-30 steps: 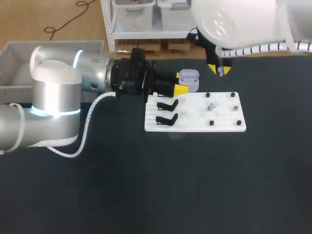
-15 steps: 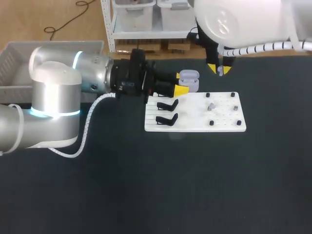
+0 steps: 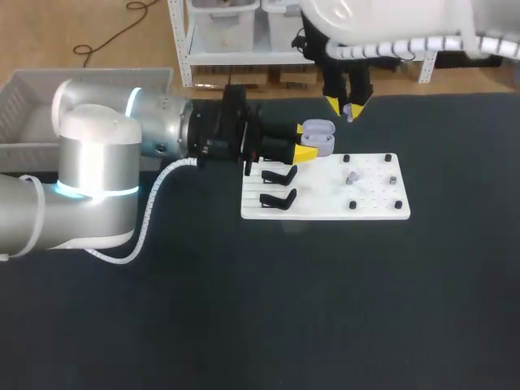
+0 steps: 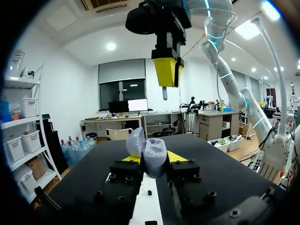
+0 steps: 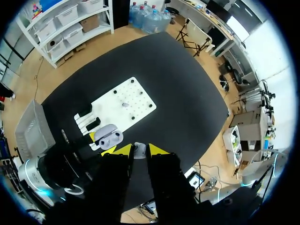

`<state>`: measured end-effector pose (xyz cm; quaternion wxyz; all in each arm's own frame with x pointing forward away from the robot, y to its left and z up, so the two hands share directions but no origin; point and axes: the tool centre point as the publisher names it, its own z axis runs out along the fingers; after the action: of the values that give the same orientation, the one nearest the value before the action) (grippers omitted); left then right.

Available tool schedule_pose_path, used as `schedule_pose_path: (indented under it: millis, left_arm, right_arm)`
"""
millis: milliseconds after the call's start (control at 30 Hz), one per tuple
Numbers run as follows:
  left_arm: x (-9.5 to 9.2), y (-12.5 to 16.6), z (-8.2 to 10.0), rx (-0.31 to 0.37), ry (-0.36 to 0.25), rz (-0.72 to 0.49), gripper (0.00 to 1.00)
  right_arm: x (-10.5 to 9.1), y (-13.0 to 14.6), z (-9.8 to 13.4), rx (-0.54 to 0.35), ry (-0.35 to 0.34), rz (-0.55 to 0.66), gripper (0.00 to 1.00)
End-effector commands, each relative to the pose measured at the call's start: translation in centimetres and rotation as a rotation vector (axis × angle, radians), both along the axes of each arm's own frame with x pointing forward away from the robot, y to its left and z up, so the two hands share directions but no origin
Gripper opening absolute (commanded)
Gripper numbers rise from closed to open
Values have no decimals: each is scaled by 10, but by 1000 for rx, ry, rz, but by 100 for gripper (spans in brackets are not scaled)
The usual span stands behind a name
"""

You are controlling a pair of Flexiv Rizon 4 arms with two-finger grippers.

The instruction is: Pick up each earbud case from the left stands, insert the matching earbuds, close the lid, and place the case in the box.

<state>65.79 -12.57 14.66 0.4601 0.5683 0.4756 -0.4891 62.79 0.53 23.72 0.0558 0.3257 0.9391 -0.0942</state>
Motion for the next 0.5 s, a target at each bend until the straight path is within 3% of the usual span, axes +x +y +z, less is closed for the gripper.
schedule_pose_path:
  millis: [33,500]
  left_arm:
    - [1,-2,-2,2,-1,14,0]
    - [4,-1,-4,6,3,32,0]
  right_arm:
    - [5,14,-2,-61,27,-49,0]
    - [0,16,-12,-81,0,-110,0]
